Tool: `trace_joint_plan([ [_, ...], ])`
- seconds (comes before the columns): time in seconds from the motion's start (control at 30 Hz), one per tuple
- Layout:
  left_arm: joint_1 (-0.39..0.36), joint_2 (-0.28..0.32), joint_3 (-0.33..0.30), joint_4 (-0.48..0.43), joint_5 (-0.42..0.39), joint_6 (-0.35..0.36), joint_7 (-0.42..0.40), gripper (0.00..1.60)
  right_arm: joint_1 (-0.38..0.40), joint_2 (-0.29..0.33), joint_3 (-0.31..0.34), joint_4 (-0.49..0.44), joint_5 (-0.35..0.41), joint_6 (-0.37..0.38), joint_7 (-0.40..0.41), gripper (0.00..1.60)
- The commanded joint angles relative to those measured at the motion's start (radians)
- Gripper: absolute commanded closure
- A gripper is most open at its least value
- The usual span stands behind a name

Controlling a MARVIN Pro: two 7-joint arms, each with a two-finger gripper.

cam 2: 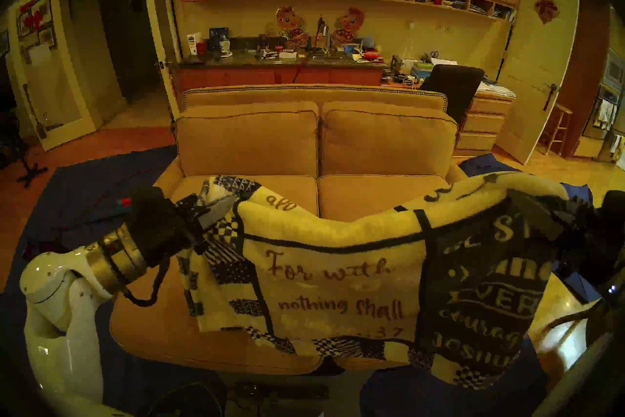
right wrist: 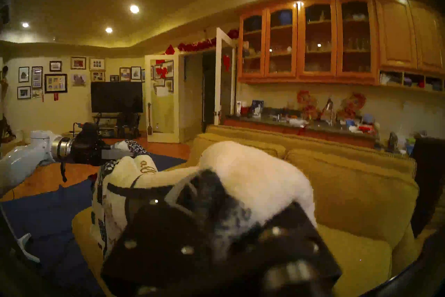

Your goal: Fold the blanket in half twice

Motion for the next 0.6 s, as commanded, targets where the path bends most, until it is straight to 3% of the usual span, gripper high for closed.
trace_joint_plan([
  [0.0,-0.109,0.027,0.058,0.077,0.030,0.045,0.070,1.60,0.056,0.110,-0.061,0.037,-0.031,0.035,-0.053,1.60],
  [0.07,-0.147,0.035,0.075,0.109,0.049,0.057,0.083,1.60,0.060,0.145,-0.083,0.054,-0.037,0.040,-0.067,1.60],
  [0.1,-0.125,0.043,0.084,0.106,0.040,0.044,0.108,1.60,0.079,0.129,-0.095,0.051,-0.053,0.045,-0.072,1.60],
  [0.13,-0.165,0.040,0.090,0.132,0.051,0.058,0.103,1.60,0.074,0.159,-0.108,0.064,-0.047,0.044,-0.078,1.60],
  [0.23,-0.166,0.055,0.110,0.147,0.057,0.039,0.151,1.60,0.097,0.173,-0.144,0.077,-0.060,0.052,-0.100,1.60],
  [0.57,-0.279,0.067,0.176,0.245,0.084,0.027,0.242,1.60,0.166,0.221,-0.274,0.121,-0.125,0.039,-0.195,1.60],
])
